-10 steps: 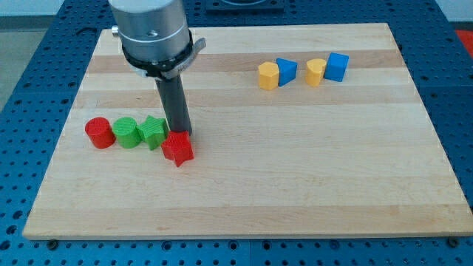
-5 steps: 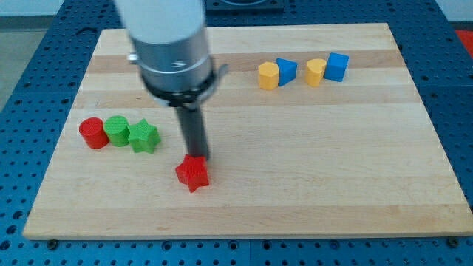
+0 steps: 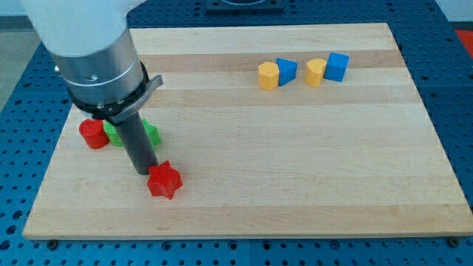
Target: Move red star towards bottom center
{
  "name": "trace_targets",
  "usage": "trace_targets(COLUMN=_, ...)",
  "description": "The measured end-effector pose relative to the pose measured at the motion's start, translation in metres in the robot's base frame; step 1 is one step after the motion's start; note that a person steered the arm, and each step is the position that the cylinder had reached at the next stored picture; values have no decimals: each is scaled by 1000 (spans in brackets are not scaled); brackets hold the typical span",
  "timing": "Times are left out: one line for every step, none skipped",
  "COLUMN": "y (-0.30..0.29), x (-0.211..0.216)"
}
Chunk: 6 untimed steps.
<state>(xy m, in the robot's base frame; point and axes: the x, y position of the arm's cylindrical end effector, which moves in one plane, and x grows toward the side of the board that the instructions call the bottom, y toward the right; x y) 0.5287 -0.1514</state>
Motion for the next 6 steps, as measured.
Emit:
trace_targets(y=-26, x=0)
trace_targets(y=-32, x=15)
trace_targets(y=12, x=20)
trace_targets(y=71, x=20)
trace_targets(y=63, x=20)
trace_targets(y=58, x=19)
